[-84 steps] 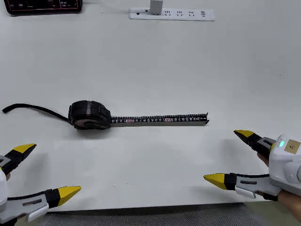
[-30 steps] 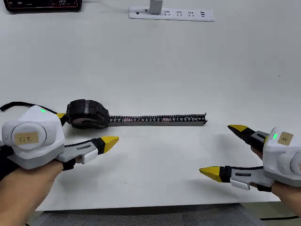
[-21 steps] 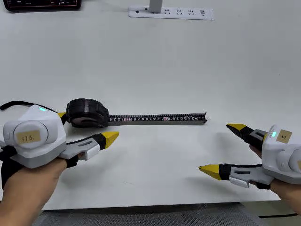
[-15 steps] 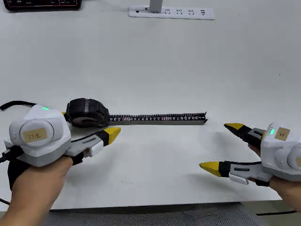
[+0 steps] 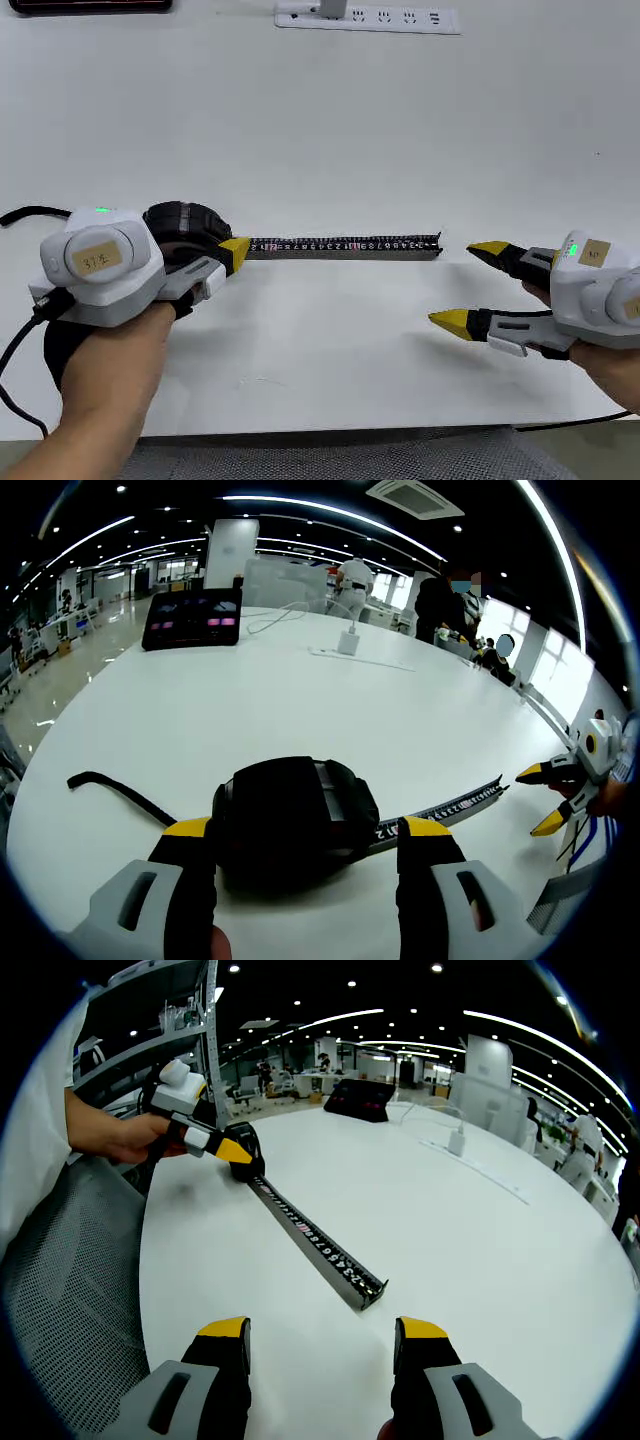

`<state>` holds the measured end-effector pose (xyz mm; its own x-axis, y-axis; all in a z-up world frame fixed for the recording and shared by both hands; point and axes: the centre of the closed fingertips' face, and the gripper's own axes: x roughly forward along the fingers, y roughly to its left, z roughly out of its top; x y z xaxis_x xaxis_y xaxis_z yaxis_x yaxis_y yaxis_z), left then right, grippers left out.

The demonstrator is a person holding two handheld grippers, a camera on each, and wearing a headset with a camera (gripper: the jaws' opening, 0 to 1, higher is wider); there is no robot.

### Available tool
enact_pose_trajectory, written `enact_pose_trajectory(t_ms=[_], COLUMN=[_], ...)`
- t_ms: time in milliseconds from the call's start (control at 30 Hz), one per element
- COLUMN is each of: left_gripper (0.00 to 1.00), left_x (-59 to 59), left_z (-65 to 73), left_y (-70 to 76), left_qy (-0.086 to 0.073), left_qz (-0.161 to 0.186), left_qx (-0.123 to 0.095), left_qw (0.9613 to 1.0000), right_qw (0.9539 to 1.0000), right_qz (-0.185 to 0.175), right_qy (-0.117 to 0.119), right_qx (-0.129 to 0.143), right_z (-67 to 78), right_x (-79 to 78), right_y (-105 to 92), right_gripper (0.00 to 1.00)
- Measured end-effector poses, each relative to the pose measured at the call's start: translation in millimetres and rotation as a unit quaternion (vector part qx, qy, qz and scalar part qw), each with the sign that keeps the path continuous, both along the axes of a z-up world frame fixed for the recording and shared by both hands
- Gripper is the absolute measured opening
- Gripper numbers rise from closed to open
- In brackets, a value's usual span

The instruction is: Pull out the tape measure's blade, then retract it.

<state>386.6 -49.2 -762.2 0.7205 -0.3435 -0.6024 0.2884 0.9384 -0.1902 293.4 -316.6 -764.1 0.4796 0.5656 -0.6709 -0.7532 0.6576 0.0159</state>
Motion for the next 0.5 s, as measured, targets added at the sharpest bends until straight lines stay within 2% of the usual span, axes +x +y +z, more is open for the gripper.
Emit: enact_pose_trajectory(t_ms=[133, 500], left_gripper=[0.67, 0.62], left_x=[1.6, 4.8], left_z=[-1.5, -1.2], left_y=[2.4, 5.9], left_qy=[0.002, 0.0], left_qz=[0.006, 0.031], left_qx=[0.006, -0.005], left_qw=[1.0, 0.9995], right_qw=[0.9999, 0.9992], right_qz=[0.01, 0.038], right_qy=[0.0, 0.005], right_qx=[-0.005, -0.013], right_z=[-0.4, -4.5], right_x=[4.9, 15.1], right_y=[-0.5, -4.6], right_gripper=[0.52, 0.44])
